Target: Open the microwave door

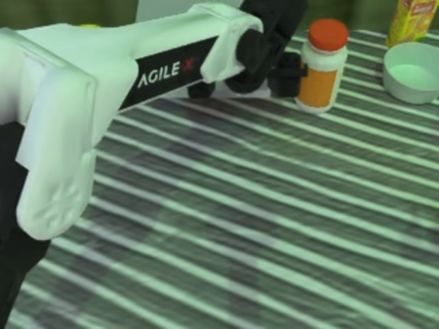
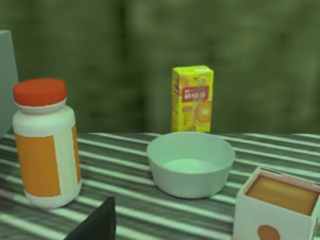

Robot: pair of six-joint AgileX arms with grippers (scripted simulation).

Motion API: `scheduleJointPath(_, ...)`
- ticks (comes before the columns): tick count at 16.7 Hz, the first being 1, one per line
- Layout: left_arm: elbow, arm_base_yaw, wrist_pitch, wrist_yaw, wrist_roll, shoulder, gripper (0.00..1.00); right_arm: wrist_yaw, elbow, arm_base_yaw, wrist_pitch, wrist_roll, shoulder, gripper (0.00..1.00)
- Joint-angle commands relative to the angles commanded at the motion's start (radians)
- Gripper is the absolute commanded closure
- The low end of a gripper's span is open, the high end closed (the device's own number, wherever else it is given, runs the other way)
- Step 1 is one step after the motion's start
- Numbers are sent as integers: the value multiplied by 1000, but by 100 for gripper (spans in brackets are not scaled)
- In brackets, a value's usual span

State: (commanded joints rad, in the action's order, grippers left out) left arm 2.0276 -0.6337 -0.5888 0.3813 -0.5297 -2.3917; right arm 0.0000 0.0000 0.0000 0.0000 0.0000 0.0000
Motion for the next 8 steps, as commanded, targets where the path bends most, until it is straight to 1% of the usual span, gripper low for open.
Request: scheduleJointPath(8,0,0,0,0,0,0,90,0,0,0,0,0,0,0)
